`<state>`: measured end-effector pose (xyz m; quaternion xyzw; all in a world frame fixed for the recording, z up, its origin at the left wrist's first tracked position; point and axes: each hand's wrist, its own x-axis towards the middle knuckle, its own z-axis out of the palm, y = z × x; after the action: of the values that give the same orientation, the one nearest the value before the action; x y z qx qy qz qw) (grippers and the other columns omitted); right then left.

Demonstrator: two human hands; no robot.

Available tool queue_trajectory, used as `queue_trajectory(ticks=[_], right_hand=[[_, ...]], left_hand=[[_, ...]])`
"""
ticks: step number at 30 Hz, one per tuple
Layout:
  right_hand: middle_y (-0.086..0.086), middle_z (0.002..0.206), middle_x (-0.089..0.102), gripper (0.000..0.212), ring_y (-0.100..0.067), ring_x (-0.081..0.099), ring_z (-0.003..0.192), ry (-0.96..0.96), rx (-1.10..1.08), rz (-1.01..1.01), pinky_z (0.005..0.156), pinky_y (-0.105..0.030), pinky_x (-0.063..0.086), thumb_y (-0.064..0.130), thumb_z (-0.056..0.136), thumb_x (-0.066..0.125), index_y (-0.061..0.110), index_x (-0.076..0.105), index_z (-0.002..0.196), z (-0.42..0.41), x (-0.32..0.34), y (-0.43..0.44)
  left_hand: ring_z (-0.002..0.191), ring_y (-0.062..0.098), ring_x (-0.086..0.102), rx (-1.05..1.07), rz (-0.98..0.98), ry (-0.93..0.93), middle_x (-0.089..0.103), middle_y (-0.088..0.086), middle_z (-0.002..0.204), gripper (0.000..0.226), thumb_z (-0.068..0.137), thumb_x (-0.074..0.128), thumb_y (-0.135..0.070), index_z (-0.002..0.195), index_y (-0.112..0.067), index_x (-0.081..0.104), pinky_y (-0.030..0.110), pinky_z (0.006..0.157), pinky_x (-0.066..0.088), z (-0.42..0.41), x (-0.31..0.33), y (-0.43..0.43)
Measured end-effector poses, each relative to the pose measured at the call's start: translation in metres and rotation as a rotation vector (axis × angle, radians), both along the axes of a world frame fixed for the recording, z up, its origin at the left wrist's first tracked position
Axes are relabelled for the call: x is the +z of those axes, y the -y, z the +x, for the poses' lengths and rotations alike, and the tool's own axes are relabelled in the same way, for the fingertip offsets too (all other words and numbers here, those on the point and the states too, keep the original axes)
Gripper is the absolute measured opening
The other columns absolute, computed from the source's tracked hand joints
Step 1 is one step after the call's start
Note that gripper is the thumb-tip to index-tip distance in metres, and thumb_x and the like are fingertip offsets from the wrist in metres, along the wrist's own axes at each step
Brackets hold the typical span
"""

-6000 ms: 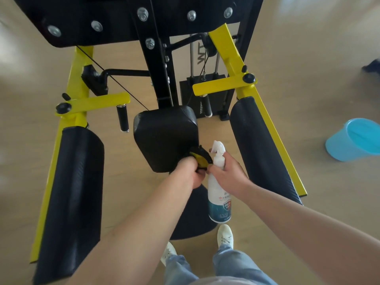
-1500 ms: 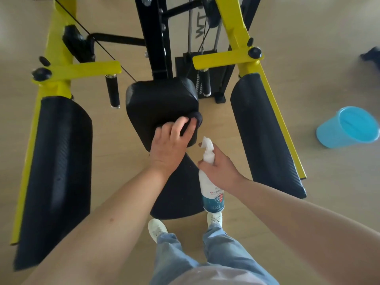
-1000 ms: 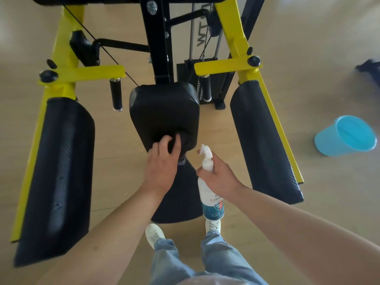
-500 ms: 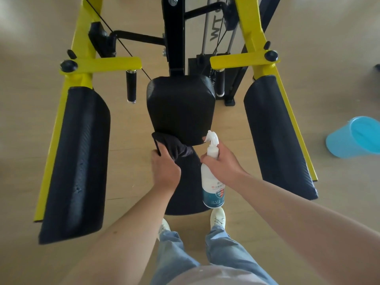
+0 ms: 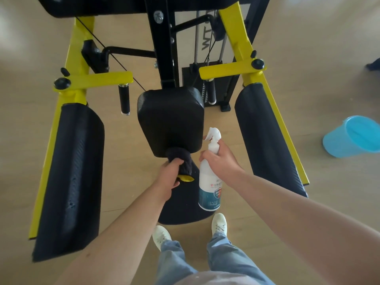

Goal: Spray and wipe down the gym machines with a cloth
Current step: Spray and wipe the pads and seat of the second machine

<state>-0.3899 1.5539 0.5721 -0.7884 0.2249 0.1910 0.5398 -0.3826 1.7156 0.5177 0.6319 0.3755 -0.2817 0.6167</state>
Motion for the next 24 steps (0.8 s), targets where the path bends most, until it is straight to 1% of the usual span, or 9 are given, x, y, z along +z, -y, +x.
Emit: queue_trajectory(ticks=[2, 5, 8, 10, 12, 16, 19, 22, 24], right_hand=[[-0.003, 0.096, 0.068, 0.033, -0.024, 0.068, 0.092, 0.005, -0.026, 0.001, 0.081, -0.042, 0.059, 0.025, 0.093, 0.064, 0.036, 0.054, 0.123, 0.000, 0.000, 0.002], [0.000, 0.097, 0.070, 0.037, -0.021, 0.070, 0.092, 0.037, -0.026, 0.011, 0.084, -0.045, 0.061, 0.026, 0.095, 0.060, 0.042, 0.052, 0.128, -0.002, 0.003, 0.008], [-0.001, 0.095, 0.071, 0.034, -0.018, 0.069, 0.089, 0.068, -0.043, 0.015, 0.077, -0.039, 0.060, 0.025, 0.096, 0.059, 0.040, 0.053, 0.126, -0.002, 0.013, 0.017], [-0.002, 0.090, 0.069, 0.022, -0.017, 0.066, 0.080, 0.088, -0.065, 0.014, 0.068, -0.032, 0.054, 0.021, 0.097, 0.061, 0.035, 0.055, 0.112, 0.000, 0.021, 0.024], [-0.002, 0.088, 0.067, 0.018, -0.015, 0.064, 0.076, 0.119, -0.078, -0.008, 0.064, -0.030, 0.051, 0.020, 0.095, 0.064, 0.033, 0.052, 0.097, 0.003, 0.029, 0.031], [0.000, 0.088, 0.066, 0.022, -0.013, 0.064, 0.077, 0.146, -0.086, -0.007, 0.063, -0.029, 0.049, 0.020, 0.093, 0.065, 0.037, 0.052, 0.100, 0.002, 0.039, 0.041], [0.000, 0.091, 0.068, 0.025, -0.014, 0.066, 0.079, 0.149, -0.099, 0.000, 0.064, -0.028, 0.051, 0.020, 0.093, 0.065, 0.042, 0.053, 0.100, -0.001, 0.041, 0.046], [-0.001, 0.091, 0.069, 0.027, -0.013, 0.066, 0.077, 0.146, -0.100, 0.002, 0.063, -0.027, 0.051, 0.019, 0.093, 0.064, 0.043, 0.054, 0.102, -0.007, 0.037, 0.050], [-0.004, 0.092, 0.070, 0.031, -0.012, 0.065, 0.076, 0.138, -0.100, 0.014, 0.064, -0.027, 0.052, 0.016, 0.092, 0.064, 0.039, 0.056, 0.112, -0.011, 0.033, 0.051]], left_hand=[[0.115, 0.026, 0.059, -0.110, 0.077, 0.113, 0.062, 0.003, 0.123, 0.046, 0.099, 0.056, -0.047, 0.136, -0.020, 0.053, 0.043, 0.103, 0.051, -0.002, 0.016, 0.010], [0.109, 0.021, 0.063, -0.198, 0.230, 0.355, 0.065, -0.003, 0.110, 0.044, 0.097, 0.056, -0.055, 0.125, -0.021, 0.062, 0.034, 0.094, 0.051, 0.002, 0.053, 0.024], [0.111, 0.016, 0.062, -0.431, 0.492, 0.627, 0.066, -0.007, 0.108, 0.038, 0.097, 0.064, -0.042, 0.127, -0.019, 0.061, 0.021, 0.084, 0.041, 0.008, 0.087, 0.034], [0.117, 0.013, 0.062, -0.507, 0.581, 0.820, 0.066, -0.002, 0.125, 0.053, 0.093, 0.072, -0.030, 0.141, -0.019, 0.052, 0.010, 0.086, 0.041, 0.010, 0.102, 0.038], [0.108, 0.008, 0.063, -0.494, 0.618, 1.023, 0.062, -0.001, 0.124, 0.071, 0.088, 0.078, -0.018, 0.148, -0.021, 0.040, 0.005, 0.082, 0.045, 0.014, 0.115, 0.040], [0.105, 0.019, 0.058, -0.552, 1.080, 1.405, 0.053, 0.009, 0.125, 0.038, 0.085, 0.072, -0.008, 0.119, -0.021, 0.065, 0.026, 0.073, 0.054, 0.038, 0.137, 0.042], [0.111, 0.031, 0.053, -0.677, 1.383, 1.392, 0.056, 0.012, 0.125, 0.037, 0.089, 0.065, -0.009, 0.125, -0.019, 0.068, 0.041, 0.086, 0.049, 0.062, 0.135, 0.044], [0.132, 0.033, 0.046, -0.865, 1.519, 1.223, 0.052, 0.011, 0.142, 0.059, 0.095, 0.062, -0.027, 0.150, -0.017, 0.044, 0.049, 0.105, 0.040, 0.069, 0.123, 0.049], [0.148, 0.035, 0.030, -0.965, 1.558, 1.188, 0.038, 0.013, 0.157, 0.070, 0.095, 0.053, -0.042, 0.156, -0.016, 0.032, 0.056, 0.117, 0.027, 0.066, 0.116, 0.054]])
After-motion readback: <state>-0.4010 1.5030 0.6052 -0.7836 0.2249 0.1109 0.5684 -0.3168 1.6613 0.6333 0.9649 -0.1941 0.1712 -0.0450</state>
